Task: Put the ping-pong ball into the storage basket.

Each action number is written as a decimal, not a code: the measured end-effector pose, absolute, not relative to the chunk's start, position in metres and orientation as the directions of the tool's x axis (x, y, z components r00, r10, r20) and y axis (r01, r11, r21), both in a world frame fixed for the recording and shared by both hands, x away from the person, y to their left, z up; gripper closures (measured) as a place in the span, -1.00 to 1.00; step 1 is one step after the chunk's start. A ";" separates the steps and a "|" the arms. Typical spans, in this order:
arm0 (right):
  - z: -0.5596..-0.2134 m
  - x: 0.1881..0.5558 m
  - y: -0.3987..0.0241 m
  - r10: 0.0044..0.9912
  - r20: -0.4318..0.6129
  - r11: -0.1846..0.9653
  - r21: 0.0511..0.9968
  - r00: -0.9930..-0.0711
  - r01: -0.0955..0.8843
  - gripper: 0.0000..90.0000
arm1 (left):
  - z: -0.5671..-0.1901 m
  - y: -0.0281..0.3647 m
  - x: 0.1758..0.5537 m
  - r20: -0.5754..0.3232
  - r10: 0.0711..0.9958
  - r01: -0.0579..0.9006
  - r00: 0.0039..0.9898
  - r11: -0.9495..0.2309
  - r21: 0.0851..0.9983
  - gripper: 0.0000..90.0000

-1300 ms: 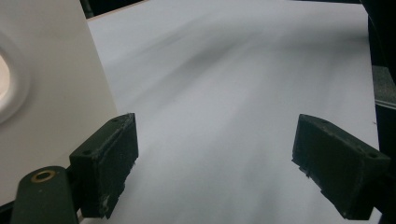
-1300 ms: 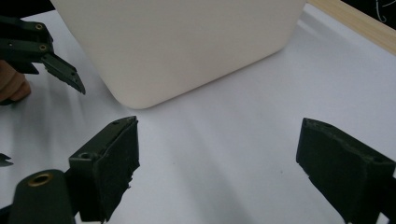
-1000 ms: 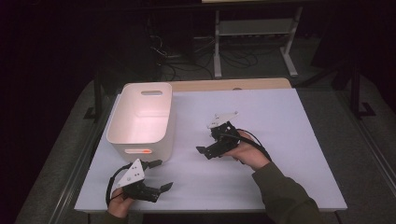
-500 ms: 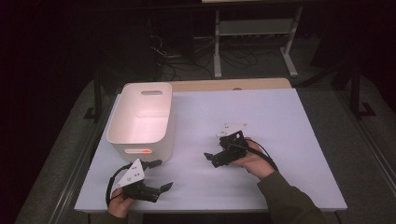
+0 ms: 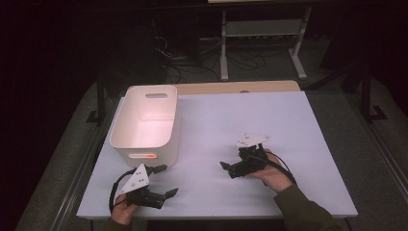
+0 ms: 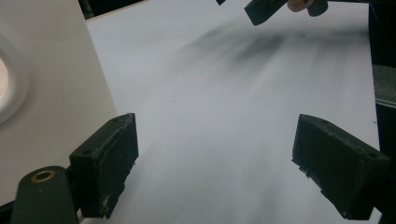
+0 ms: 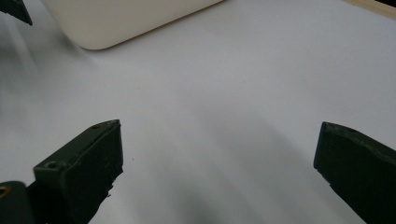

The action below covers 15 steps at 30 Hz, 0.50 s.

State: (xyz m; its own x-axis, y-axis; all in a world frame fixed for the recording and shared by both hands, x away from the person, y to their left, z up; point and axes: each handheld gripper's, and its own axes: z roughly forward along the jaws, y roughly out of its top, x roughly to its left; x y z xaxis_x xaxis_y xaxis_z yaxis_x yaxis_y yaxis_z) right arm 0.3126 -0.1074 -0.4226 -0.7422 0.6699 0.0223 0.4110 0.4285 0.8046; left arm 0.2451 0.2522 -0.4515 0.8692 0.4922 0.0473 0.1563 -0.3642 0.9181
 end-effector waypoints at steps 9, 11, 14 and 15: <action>-0.425 0.305 -0.123 0.688 0.032 0.401 0.817 -0.725 0.416 -0.98 | -0.451 0.252 0.245 0.047 0.493 0.156 0.869 -0.363 0.919 -0.69; -0.425 0.303 -0.126 0.694 0.034 0.394 0.818 -0.720 0.419 -0.98 | -0.451 0.252 0.245 0.048 0.493 0.156 0.869 -0.364 0.918 -0.69; -0.426 0.301 -0.133 0.702 0.038 0.381 0.824 -0.711 0.420 -0.98 | -0.451 0.252 0.245 0.048 0.493 0.156 0.869 -0.364 0.918 -0.69; -0.426 0.300 -0.135 0.703 0.041 0.378 0.824 -0.710 0.422 -0.98 | -0.451 0.252 0.245 0.048 0.493 0.156 0.869 -0.364 0.918 -0.69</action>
